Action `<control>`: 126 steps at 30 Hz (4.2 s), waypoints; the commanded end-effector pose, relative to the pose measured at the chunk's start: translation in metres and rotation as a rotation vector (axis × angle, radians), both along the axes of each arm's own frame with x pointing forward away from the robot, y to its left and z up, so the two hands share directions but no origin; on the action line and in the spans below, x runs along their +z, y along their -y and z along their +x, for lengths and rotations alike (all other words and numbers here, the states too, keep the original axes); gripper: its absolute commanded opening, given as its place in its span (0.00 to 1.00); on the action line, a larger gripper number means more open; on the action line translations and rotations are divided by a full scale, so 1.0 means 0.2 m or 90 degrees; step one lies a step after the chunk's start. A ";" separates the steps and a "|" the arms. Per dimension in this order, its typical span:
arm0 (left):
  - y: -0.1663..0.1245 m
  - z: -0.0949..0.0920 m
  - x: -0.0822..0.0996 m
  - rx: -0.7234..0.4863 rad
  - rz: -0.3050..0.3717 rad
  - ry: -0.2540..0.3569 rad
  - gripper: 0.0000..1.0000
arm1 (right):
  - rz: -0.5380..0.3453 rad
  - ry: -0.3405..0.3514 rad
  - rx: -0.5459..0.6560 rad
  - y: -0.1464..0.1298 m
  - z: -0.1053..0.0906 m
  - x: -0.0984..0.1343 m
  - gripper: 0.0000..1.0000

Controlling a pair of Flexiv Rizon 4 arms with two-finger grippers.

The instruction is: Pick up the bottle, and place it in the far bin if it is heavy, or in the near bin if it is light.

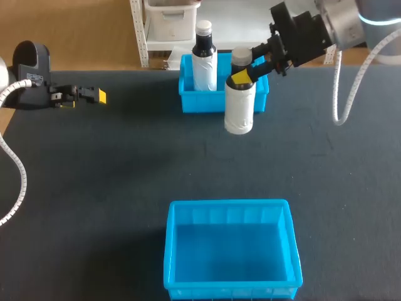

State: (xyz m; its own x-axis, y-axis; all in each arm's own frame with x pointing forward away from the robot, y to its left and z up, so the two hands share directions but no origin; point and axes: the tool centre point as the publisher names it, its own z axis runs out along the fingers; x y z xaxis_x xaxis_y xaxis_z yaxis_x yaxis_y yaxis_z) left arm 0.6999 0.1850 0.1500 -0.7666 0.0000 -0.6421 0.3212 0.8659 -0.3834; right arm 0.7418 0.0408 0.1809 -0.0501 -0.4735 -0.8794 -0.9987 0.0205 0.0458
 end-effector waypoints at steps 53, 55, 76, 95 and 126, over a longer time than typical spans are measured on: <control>0.00 0.00 0.00 0.000 0.000 0.000 1.00 | -0.046 0.040 -0.153 0.61 0.41 0.23 0.00; 0.00 0.00 0.00 0.000 0.000 0.000 1.00 | -0.046 0.043 -0.154 0.61 0.45 0.24 0.00; 0.00 0.00 0.00 0.000 0.000 0.000 1.00 | -0.027 0.060 -0.088 0.35 0.80 0.27 0.00; 0.00 0.00 0.00 0.000 0.000 0.000 1.00 | -0.010 0.040 -0.034 0.14 0.91 0.16 0.00; 0.00 0.00 0.00 0.000 0.000 0.000 1.00 | 0.008 0.005 -0.022 0.08 0.97 -0.09 0.00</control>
State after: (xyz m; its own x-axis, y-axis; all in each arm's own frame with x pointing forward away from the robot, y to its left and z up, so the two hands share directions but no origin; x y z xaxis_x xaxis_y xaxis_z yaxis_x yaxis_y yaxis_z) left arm 0.6999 0.1850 0.1500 -0.7666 0.0000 -0.6421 0.3212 0.8659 -0.3834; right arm 0.9228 0.0219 0.1624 -0.0591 -0.4600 -0.8859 -0.9827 0.1830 -0.0294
